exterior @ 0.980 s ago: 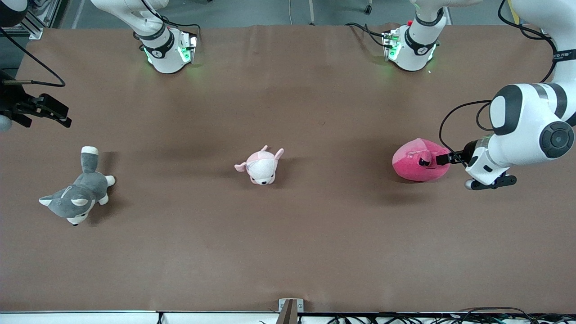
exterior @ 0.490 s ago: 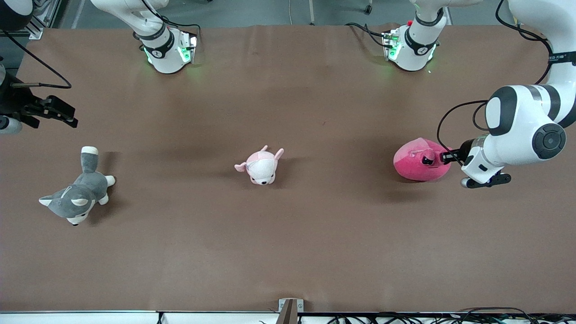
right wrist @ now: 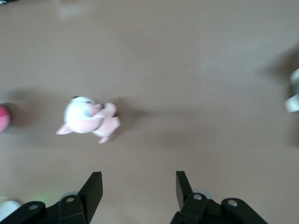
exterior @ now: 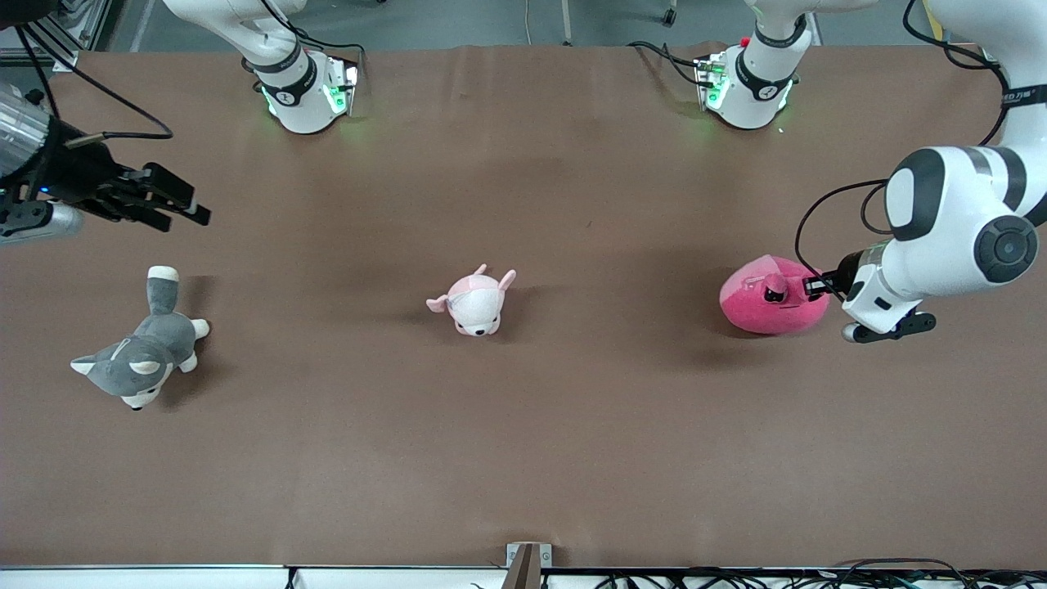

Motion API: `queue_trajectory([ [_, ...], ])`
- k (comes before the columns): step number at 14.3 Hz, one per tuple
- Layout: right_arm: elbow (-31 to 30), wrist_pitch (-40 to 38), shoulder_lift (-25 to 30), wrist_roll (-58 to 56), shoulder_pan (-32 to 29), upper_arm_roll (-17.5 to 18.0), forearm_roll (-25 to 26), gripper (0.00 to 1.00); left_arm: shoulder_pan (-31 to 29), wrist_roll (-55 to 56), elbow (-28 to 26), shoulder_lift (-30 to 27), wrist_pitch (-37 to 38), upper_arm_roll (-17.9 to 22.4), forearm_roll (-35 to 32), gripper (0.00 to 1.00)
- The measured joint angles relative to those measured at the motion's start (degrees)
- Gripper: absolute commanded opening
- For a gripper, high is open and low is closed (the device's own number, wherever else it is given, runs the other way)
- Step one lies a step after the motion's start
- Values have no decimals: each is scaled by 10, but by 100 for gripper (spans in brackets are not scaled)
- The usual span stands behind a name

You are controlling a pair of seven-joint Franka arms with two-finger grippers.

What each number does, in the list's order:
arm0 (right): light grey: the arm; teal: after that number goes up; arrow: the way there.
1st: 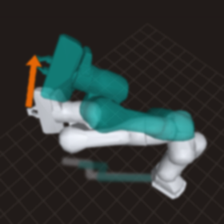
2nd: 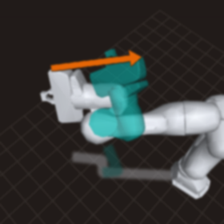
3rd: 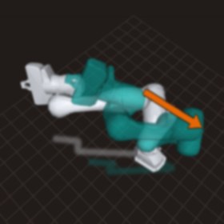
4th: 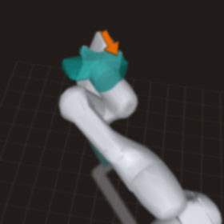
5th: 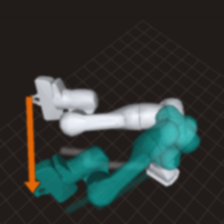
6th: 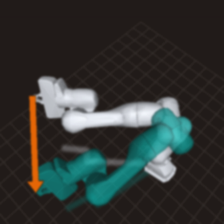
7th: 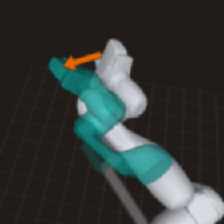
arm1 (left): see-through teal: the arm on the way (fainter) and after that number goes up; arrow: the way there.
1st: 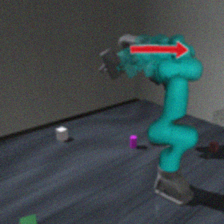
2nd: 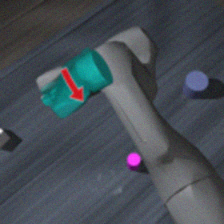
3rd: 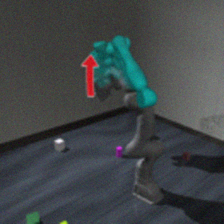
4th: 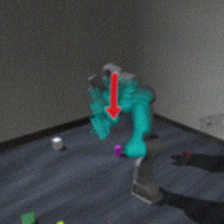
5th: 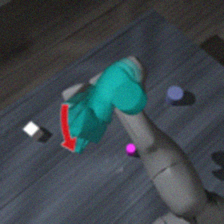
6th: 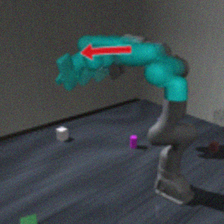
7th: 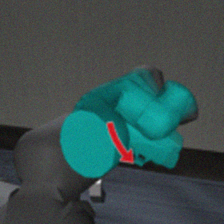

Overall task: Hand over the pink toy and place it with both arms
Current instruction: 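Lift the pink plush with the left gripper while the right gripper approaches, then grasp the pink plush with the right gripper beside the left gripper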

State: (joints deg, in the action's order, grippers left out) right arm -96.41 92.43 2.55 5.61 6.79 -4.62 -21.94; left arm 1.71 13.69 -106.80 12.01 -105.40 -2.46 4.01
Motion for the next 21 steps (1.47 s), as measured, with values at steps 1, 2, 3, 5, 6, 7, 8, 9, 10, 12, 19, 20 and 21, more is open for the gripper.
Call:
queue_trajectory([
  [1, 0, -4, -3, 18, 8, 0, -14, 71, 0, 26, 27, -9, 38, -18, 8, 0],
  [2, 0, -5, -6, 27, 16, 1, -24, 71, 2, 56, 58, -18, 75, -41, 13, 0],
  [3, 0, -6, -8, 31, 23, 1, -40, 71, 3, 89, 87, -24, 102, -67, 16, 0],
  [5, 0, -8, -17, 34, 31, 1, -99, 69, 6, 157, 137, -31, 126, -119, 38, 0],
  [6, 0, -8, -24, 34, 32, 1, -125, 68, 9, 188, 160, -31, 132, -140, 56, 0],
  [7, 0, -8, -29, 34, 32, 0, -139, 68, 12, 215, 179, -31, 134, -158, 73, 0],
  [8, 0, -8, -34, 34, 32, 0, -146, 68, 13, 244, 193, -31, 135, -178, 90, 0],
  [9, 1, -8, -36, 34, 32, 0, -150, 68, 14, 277, 204, -29, 134, -201, 103, 0],
  [10, 1, -8, -37, 34, 32, 0, -153, 68, 17, 312, 213, -25, 127, -223, 111, 0],
  [12, 4, -7, -38, 35, 33, 0, -172, 67, 45, 380, 227, -12, 82, -253, 114, 0],
  [19, 55, 2, -67, 39, 112, 1, -196, 64, 183, 516, 234, 39, -104, -260, 115, 0],
  [20, 56, 8, -70, 40, 127, 1, -193, 64, 189, 519, 235, 45, -118, -259, 115, 0],
  [21, 57, 15, -73, 40, 141, 1, -187, 64, 192, 520, 236, 49, -126, -259, 115, 0],
])
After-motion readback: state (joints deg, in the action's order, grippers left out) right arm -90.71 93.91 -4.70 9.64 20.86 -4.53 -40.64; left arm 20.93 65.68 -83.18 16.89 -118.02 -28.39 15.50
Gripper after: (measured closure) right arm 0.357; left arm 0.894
